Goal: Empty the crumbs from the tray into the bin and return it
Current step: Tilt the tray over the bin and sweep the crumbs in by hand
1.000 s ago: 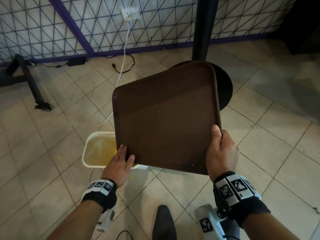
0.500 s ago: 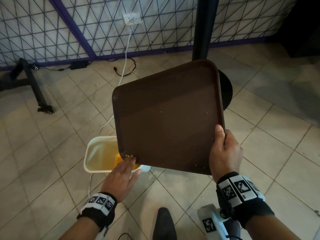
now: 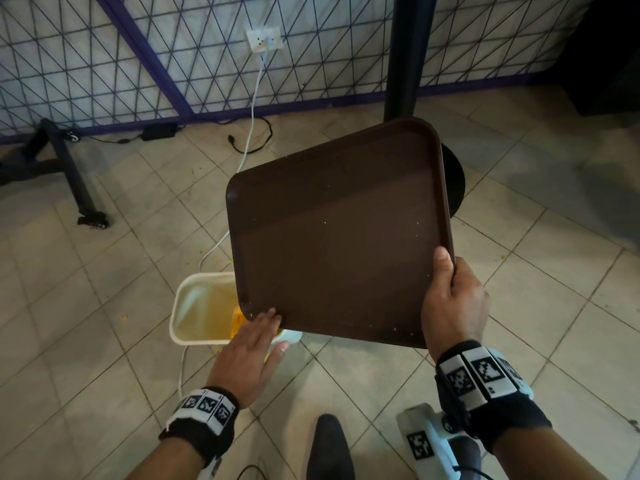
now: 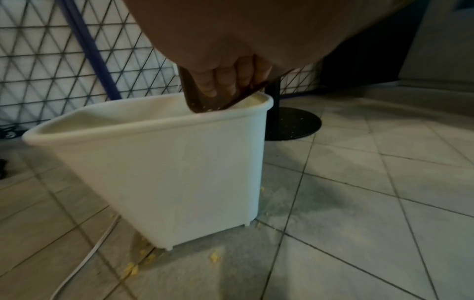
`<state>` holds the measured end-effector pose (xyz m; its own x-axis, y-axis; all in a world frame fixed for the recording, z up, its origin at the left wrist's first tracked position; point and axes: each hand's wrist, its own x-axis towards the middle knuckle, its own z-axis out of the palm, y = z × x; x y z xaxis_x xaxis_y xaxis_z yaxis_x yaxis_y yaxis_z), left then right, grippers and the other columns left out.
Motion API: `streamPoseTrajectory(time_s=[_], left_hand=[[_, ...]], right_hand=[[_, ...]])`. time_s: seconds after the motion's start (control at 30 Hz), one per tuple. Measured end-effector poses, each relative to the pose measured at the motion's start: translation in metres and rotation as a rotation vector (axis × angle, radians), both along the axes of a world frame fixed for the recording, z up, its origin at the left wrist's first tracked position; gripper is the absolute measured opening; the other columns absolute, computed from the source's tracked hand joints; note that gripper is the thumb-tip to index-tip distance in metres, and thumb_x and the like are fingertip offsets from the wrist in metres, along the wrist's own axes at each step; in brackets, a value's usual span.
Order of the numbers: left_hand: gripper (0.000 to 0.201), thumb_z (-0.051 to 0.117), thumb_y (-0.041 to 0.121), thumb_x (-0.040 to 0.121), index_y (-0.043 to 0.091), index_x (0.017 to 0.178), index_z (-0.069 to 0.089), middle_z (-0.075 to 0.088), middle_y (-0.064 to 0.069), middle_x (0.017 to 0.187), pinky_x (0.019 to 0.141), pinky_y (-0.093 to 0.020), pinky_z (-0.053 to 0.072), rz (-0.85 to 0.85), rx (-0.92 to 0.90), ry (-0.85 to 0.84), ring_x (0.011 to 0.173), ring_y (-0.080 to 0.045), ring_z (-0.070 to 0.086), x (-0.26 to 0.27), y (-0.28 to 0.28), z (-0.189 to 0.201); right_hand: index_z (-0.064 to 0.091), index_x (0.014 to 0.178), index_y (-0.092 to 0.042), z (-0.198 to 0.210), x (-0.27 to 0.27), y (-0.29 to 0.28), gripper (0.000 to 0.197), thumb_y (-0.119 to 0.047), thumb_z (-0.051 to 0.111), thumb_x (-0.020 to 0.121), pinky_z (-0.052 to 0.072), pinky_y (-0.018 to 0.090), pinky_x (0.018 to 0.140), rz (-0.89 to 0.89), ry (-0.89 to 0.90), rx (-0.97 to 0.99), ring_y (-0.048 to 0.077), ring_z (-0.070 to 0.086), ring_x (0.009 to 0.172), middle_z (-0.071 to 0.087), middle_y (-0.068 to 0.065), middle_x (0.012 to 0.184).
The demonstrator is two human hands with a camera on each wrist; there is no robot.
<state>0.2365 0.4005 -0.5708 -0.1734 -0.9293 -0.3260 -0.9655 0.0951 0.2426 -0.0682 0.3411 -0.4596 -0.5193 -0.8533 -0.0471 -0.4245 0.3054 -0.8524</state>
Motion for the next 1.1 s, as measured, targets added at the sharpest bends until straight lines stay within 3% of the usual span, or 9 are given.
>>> streamPoseTrajectory(time_s=[0.2,0.3,0.47,0.67,0.77,0.87,0.97,1.03,1.1], left_hand=[[0.083,-0.006,0.067,0.089,0.022,0.156,0.016,0.012,0.002,0.164,0.121,-0.042,0.012,0.099,0.074,-0.201,0.150,-0.020,0.008,0.038,-0.013,-0.018],[0.076,0.005,0.058,0.093,0.017,0.154,0.023,0.020,-0.005,0.162,0.120,-0.045,0.018,0.150,0.017,-0.204,0.149,-0.025,0.016,0.041,-0.017,-0.010],[0.061,0.023,0.042,0.097,0.016,0.152,0.030,0.029,-0.005,0.159,0.117,-0.041,0.027,0.031,-0.066,-0.102,0.145,-0.024,0.030,0.009,-0.002,0.000],[0.071,0.002,0.056,0.095,0.021,0.156,0.015,0.006,0.004,0.164,0.120,-0.045,0.017,0.058,0.037,-0.209,0.149,-0.025,0.016,0.031,-0.004,-0.011],[0.074,-0.001,0.062,0.094,0.024,0.156,0.015,0.006,0.005,0.164,0.120,-0.048,0.014,0.081,0.025,-0.246,0.150,-0.025,0.010,0.044,-0.019,-0.010],[0.074,0.001,0.063,0.095,0.024,0.157,0.012,0.004,0.001,0.165,0.121,-0.046,0.009,0.240,0.018,-0.225,0.151,-0.023,0.005,0.050,-0.036,-0.003],[0.062,0.020,0.053,0.101,0.021,0.154,0.025,0.022,-0.005,0.162,0.116,-0.047,0.023,0.502,-0.005,-0.068,0.145,-0.029,0.028,0.045,-0.049,0.008],[0.051,0.028,0.046,0.104,0.019,0.144,0.045,0.049,-0.014,0.145,0.104,-0.045,0.036,0.602,-0.074,0.089,0.128,-0.036,0.048,0.037,-0.054,0.015],[0.041,0.034,0.038,0.105,0.017,0.129,0.060,0.064,-0.016,0.123,0.090,-0.035,0.039,0.665,-0.131,0.251,0.110,-0.034,0.058,0.029,-0.055,0.022]], right_hand=[[0.054,0.076,-0.014,0.002,-0.004,0.001,0.045,-0.048,0.035,0.100,0.051,0.045,0.055,0.013,0.046,-0.010,0.023,0.053,0.055,0.055,0.004,0.060],[0.054,0.077,-0.015,0.001,-0.002,0.000,0.046,-0.049,0.034,0.099,0.052,0.046,0.056,0.023,0.057,-0.017,0.025,0.055,0.055,0.056,0.004,0.060],[0.055,0.079,-0.016,0.006,-0.001,0.000,0.045,-0.050,0.034,0.099,0.052,0.046,0.055,0.023,0.033,-0.010,0.023,0.055,0.055,0.056,0.004,0.061],[0.054,0.075,-0.013,0.008,-0.011,0.001,0.047,-0.049,0.034,0.100,0.047,0.041,0.054,0.003,0.001,-0.014,0.024,0.052,0.056,0.055,0.005,0.061],[0.053,0.076,-0.012,0.006,-0.016,-0.002,0.047,-0.047,0.034,0.100,0.042,0.034,0.053,-0.004,-0.010,-0.015,0.020,0.049,0.055,0.053,0.003,0.061],[0.053,0.077,-0.014,0.000,-0.022,-0.003,0.045,-0.047,0.034,0.100,0.039,0.030,0.051,-0.021,-0.028,-0.006,0.018,0.049,0.056,0.053,0.001,0.063],[0.057,0.081,-0.012,-0.011,-0.030,-0.005,0.048,-0.049,0.034,0.100,0.044,0.032,0.055,-0.067,-0.079,0.040,0.020,0.053,0.062,0.057,0.003,0.069],[0.061,0.082,-0.011,-0.019,-0.034,-0.005,0.051,-0.052,0.035,0.098,0.048,0.037,0.063,-0.092,-0.093,0.088,0.023,0.056,0.068,0.060,0.005,0.074],[0.062,0.081,-0.011,-0.025,-0.036,-0.005,0.052,-0.054,0.037,0.097,0.049,0.041,0.068,-0.103,-0.107,0.132,0.026,0.058,0.072,0.062,0.006,0.076]])
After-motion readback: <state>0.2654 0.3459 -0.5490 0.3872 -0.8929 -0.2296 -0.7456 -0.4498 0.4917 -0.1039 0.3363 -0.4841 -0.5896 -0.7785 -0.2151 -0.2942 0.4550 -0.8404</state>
